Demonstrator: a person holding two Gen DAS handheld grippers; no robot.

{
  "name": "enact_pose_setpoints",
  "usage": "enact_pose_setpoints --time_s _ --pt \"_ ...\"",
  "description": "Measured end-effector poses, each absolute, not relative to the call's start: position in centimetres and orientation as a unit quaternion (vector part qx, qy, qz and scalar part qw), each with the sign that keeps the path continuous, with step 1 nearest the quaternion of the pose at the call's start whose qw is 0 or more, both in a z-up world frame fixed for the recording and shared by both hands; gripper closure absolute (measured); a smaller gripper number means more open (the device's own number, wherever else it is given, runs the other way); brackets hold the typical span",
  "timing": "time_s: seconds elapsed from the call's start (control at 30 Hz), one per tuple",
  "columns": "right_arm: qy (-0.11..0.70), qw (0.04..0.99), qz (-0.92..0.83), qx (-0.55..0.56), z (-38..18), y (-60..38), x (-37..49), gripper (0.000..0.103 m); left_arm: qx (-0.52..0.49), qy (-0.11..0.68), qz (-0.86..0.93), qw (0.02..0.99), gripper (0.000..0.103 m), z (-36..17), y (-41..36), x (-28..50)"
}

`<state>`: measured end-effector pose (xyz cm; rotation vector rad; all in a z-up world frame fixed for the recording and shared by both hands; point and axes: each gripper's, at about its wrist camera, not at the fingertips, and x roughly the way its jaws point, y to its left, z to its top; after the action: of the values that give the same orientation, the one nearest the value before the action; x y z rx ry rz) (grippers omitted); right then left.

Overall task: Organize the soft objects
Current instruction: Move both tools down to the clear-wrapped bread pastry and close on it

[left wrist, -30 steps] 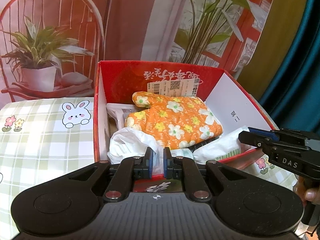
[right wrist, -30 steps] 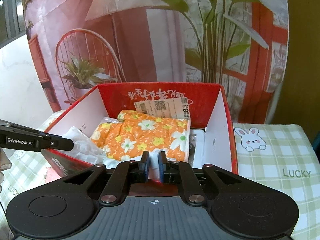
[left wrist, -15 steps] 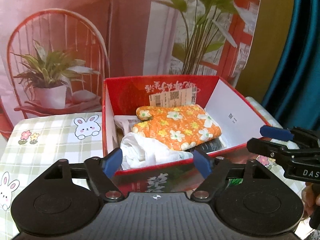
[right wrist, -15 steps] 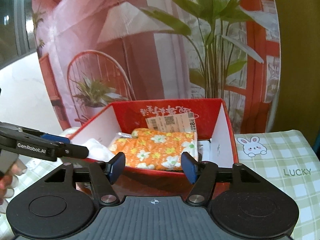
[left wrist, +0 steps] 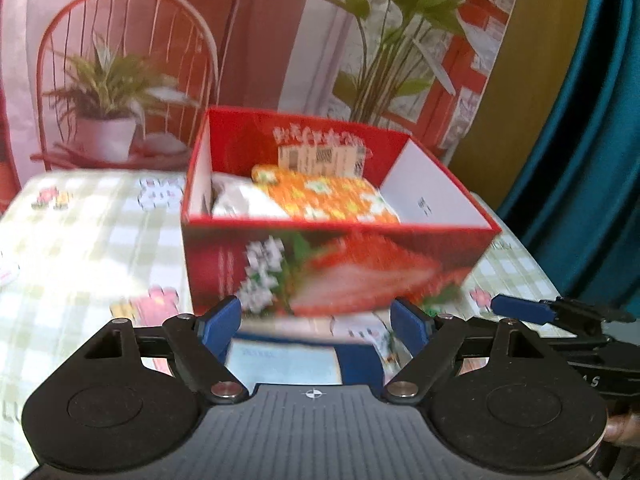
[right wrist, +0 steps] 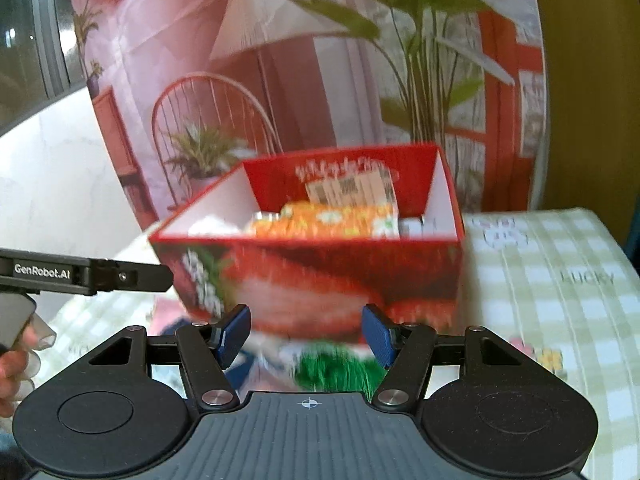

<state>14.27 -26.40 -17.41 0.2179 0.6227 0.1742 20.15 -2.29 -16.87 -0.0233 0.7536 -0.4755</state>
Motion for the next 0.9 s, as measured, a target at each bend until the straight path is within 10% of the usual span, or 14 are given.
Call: enact_pose_setpoints --time_s 0.33,0.6,0.9 --pt "0.364 0.919 0.094 0.118 -20.7 -25.8 9.9 0.048 -0.005 0.391 -0.259 0.883 0.022 -19.3 -3.3 17.6" --pt "0.391 0.906 0.11 0.119 -21.5 -25.7 9.7 0.061 -0.014 0.4 -0.311 0.862 0.055 -20.0 -4.4 16.9" --pt "0.39 0.905 0.125 0.11 -21.9 -25.3 10.3 0.066 -0.03 0.423 -0.335 0.841 0.058 -21.3 -5.4 18.0"
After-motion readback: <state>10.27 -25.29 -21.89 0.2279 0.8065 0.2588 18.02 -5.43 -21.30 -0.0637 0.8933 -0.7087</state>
